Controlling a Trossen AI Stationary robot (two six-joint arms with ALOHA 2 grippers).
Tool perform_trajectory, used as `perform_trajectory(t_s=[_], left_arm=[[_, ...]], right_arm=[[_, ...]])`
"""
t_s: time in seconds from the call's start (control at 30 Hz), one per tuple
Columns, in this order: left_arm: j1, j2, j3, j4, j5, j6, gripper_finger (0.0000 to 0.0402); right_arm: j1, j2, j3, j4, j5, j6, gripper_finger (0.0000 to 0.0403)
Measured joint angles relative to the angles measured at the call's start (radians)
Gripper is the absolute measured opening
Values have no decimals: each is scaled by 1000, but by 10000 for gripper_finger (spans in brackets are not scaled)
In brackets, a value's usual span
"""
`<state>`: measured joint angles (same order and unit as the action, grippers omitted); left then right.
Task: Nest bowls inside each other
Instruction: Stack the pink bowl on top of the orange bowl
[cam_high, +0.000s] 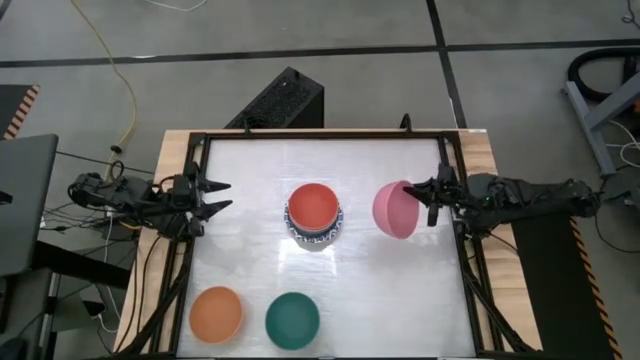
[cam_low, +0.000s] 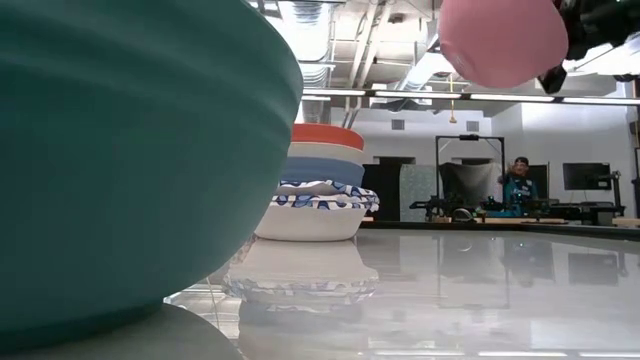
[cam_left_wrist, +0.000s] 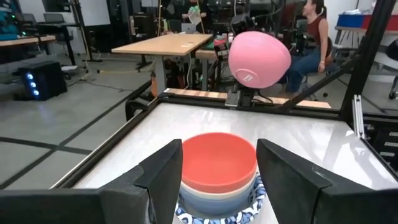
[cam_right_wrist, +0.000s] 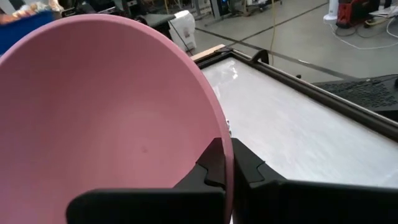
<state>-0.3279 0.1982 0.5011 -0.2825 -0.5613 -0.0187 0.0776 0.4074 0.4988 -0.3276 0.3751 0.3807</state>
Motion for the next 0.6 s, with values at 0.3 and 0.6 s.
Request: perform_trajectory(t_s=[0.3,0.6], left_arm=[[0,-96,-13,-45,-3,-27,194],[0,-185,-144,13,-61,-47,194]], right_arm=[[6,-84,-47,169,-8,5,11],[33,17,-48,335,-11,14,11]])
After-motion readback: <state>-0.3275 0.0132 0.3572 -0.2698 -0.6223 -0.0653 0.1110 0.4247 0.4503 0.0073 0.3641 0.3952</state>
